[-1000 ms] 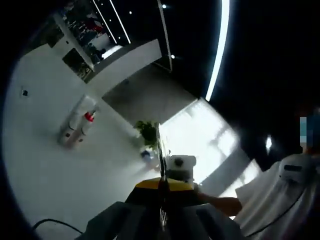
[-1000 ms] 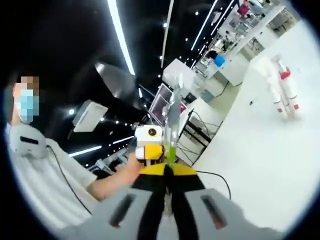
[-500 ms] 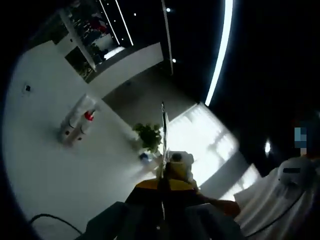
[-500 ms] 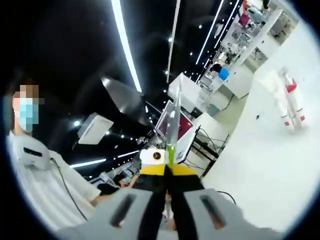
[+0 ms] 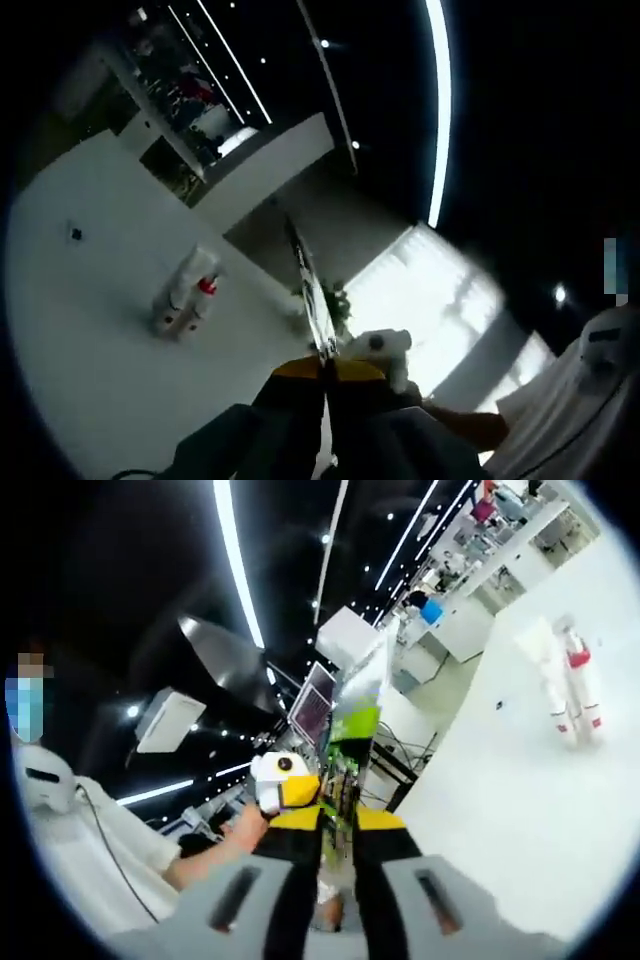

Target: Arrange the skincare products in the storage area until every visible bottle or jar stands upright without overlapping.

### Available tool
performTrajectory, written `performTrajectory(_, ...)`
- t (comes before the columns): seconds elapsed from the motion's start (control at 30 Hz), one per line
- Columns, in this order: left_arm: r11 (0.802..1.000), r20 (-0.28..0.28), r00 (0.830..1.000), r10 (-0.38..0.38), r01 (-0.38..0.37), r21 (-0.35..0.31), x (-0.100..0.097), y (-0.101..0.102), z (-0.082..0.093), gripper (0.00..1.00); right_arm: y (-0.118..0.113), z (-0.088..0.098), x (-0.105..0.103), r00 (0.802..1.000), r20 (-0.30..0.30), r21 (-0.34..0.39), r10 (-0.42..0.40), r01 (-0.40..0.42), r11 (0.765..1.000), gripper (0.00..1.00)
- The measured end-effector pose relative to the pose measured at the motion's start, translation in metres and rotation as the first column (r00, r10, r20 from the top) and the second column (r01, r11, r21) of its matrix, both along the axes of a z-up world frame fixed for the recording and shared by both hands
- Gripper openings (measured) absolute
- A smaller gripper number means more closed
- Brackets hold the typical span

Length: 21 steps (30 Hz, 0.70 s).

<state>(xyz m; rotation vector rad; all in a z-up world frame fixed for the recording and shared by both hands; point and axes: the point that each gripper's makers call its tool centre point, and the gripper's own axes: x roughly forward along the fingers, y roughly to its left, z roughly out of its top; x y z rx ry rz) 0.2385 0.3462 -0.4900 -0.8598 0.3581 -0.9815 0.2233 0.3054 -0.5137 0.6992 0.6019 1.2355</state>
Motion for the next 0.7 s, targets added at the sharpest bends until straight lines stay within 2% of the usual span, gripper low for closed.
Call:
performTrajectory(0.03,1.000,-0.001,1.000,0.011,-0.011,-0.007,0.002,0.002,0.001,0.00,-0.002,0.001,0.002,1.000,0.002,0.021,-0.003,0.003,1.000,0.04)
performTrajectory(0.07,1.000,-0.005,1.000,0.008,-0.008,0.015,0.001,0.001,-0.003,0.00,-0.001,0.001,0.002,1.000,0.004,0.025,-0.003,0.003,1.000,0.03)
performTrajectory(0.13,1.000,-0.010,1.000,0.015,-0.014,0.019,0.003,0.000,-0.005,0.00,-0.002,-0.007,0.010,0.998,0.061,-0.030,-0.033,0.035,0.999,0.01)
performTrajectory(0.2,0.999,-0.013,1.000,0.026,-0.026,0.039,0.006,0.000,-0.010,0.01,0.000,-0.011,0.012,0.997,0.063,-0.057,-0.036,0.040,0.998,0.01)
performTrajectory(0.27,0.998,-0.061,0.997,0.049,-0.046,0.044,0.013,0.001,-0.018,0.01,-0.001,-0.015,0.019,0.992,0.105,-0.093,-0.063,0.073,0.993,0.00)
performTrajectory(0.3,0.998,-0.068,0.996,0.050,-0.047,0.047,0.015,0.002,-0.019,0.01,0.000,-0.015,0.020,0.992,0.106,-0.091,-0.068,0.078,0.993,0.00)
performTrajectory(0.37,0.994,-0.051,0.997,0.062,-0.058,0.090,0.019,0.003,-0.024,0.02,-0.001,-0.012,0.027,0.987,0.123,-0.076,-0.104,0.114,0.991,0.00)
performTrajectory(0.43,0.988,-0.072,0.994,0.078,-0.068,0.138,0.023,0.005,-0.035,0.06,-0.002,-0.010,0.037,0.978,0.151,-0.073,-0.143,0.155,0.985,0.00)
performTrajectory(0.5,0.984,-0.079,0.992,0.094,-0.080,0.161,0.026,0.007,-0.043,0.09,-0.003,-0.011,0.041,0.978,0.147,-0.074,-0.149,0.162,0.984,0.00)
performTrajectory(0.6,0.988,-0.103,0.989,0.105,-0.092,0.123,0.027,0.011,-0.047,0.06,-0.003,-0.016,0.052,0.976,0.140,-0.071,-0.166,0.177,0.982,0.00)
performTrajectory(0.7,0.988,-0.106,0.988,0.116,-0.103,0.119,0.032,0.014,-0.050,0.01,0.000,-0.024,0.057,0.978,0.134,-0.088,-0.163,0.175,0.981,0.00)
